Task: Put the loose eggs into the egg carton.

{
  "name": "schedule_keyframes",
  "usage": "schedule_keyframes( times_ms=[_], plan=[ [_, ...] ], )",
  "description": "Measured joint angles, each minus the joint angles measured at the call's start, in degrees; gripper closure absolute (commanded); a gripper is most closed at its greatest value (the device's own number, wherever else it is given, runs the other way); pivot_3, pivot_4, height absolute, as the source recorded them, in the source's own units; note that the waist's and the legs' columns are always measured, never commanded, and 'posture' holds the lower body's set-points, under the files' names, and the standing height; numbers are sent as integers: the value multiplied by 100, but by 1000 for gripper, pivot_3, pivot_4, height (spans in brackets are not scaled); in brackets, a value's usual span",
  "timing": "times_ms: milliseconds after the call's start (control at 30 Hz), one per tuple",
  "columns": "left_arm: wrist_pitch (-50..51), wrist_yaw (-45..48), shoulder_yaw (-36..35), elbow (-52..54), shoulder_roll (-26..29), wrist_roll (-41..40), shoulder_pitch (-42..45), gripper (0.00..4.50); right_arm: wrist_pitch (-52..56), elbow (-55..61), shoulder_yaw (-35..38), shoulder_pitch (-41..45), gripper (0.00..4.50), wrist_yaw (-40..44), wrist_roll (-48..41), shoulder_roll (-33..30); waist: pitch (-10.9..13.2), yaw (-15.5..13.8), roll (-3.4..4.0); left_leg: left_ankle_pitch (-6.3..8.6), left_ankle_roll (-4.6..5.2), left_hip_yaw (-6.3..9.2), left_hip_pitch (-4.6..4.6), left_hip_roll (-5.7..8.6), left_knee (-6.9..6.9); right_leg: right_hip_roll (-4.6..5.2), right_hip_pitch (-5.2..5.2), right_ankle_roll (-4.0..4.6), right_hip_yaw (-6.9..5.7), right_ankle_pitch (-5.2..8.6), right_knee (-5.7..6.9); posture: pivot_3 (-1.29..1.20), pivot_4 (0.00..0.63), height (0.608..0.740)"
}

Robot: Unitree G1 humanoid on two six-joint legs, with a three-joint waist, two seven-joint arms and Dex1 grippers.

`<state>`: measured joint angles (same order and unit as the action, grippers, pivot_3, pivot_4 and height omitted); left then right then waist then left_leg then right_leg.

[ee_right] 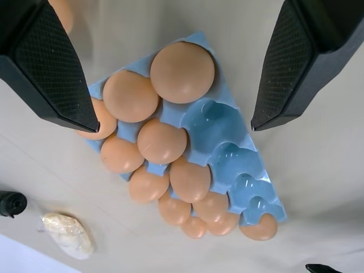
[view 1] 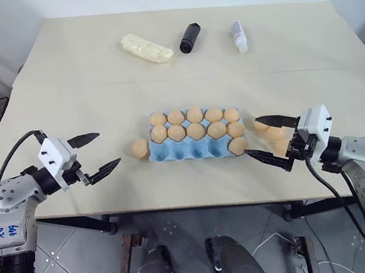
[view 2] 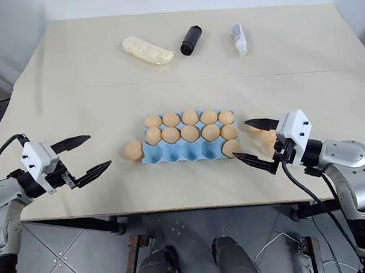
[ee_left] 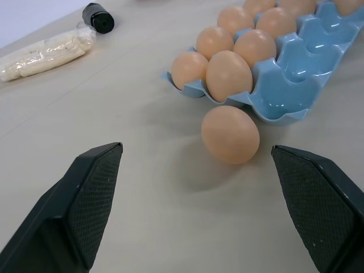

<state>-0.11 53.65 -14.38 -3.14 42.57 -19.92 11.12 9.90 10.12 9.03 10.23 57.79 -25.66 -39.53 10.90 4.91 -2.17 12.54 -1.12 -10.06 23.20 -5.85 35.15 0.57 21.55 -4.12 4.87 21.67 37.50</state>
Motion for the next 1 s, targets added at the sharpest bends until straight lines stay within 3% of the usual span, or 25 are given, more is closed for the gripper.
schedule_keyframes(
  times_ms=[267,400,567,733,1000],
  plan=[
    [208,-39,152,4,-138,15,114,37,-112,-23,62,-136,0,-349,55,210,0,-10,0,-1,1,0,0,1,5,0,-1,0,-1,0,5,0,150,740],
    [229,40,394,10,-270,9,261,37,-118,212,452,-560,0,-737,52,239,0,-34,0,-2,0,0,1,3,7,1,-1,-3,0,1,5,0,150,740],
    [29,272,1083,96,-714,124,525,37,-269,747,1480,-2072,0,-1229,93,447,-2,-159,0,0,-1,5,0,6,8,-3,-8,-10,1,5,4,0,150,740],
    [-223,637,1691,69,-1012,251,687,37,-513,875,1829,-3047,0,-1512,202,863,-2,-110,1,-2,-2,-2,-10,8,14,-5,-10,-8,7,1,16,0,150,740],
    [-431,996,1797,-153,-1168,238,1024,37,-628,467,1528,-2628,0,-1526,318,955,-3,21,2,-12,2,5,-20,7,13,-1,-13,5,4,-29,25,0,150,740]
  ],
)
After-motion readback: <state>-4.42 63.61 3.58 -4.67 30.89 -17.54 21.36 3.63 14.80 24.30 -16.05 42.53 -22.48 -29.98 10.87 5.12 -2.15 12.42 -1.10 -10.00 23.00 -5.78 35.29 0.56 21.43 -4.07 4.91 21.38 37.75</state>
